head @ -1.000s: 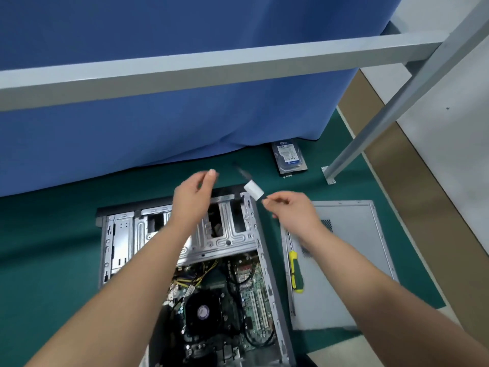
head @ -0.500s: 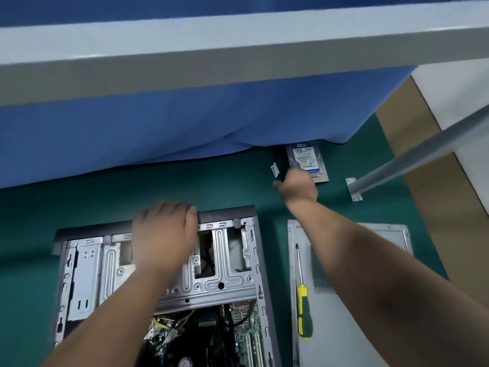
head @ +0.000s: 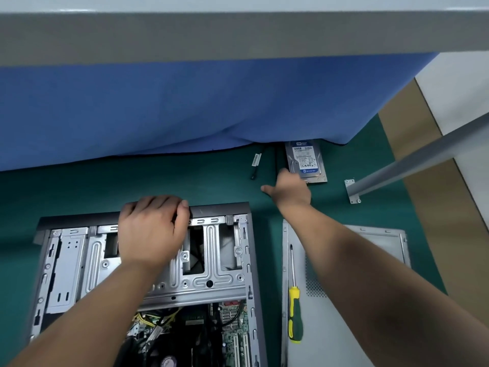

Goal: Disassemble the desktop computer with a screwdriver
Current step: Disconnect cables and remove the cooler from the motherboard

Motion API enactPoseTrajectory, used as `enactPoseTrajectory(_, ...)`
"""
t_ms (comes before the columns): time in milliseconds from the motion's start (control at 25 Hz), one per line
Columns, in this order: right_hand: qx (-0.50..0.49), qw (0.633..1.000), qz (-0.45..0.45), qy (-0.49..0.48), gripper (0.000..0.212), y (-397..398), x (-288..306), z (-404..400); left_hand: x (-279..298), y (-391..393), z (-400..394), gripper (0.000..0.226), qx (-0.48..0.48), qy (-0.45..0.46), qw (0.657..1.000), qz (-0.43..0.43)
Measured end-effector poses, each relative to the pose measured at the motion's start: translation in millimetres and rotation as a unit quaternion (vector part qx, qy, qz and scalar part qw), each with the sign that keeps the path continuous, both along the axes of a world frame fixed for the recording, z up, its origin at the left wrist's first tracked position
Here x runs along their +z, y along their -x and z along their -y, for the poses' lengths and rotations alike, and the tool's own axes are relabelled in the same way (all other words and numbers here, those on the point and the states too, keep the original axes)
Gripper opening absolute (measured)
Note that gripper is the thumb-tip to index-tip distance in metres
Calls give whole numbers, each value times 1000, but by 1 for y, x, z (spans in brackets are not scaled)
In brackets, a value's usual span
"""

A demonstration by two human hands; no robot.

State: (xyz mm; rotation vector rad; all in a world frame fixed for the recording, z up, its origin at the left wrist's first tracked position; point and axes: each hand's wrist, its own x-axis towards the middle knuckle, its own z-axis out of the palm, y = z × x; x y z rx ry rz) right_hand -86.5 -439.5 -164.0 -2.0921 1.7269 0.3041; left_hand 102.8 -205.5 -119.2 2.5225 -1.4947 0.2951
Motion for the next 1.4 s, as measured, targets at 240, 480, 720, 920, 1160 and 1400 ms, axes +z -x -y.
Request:
enactPoseTrajectory(240,-31,987,153,36,28,19,55,-50,9,2,0,44,15,-40,999,-30)
enactPoseTrajectory(480,129,950,263,105,29,59,114,-182,21,3,-20,45,-49,-58,987,-138)
enactPoseTrajectory(720,357,923,142,14,29,83,129,-289,35,21,-140,46,-163,-67,945,-276)
enactPoseTrajectory(920,396,903,-76,-149,30,60,114,-332,30,6,-232,46,-239,-141,948,-159)
enactPoseTrajectory(1160,390,877,-211,-186,59,45,89,-357,22,10,-254,50,-202,-166,961,-89)
enactPoseTrajectory(1400,342,909,-175,-164,29,48,91,-360,17,9,-252,47,-193,-149,966,-82)
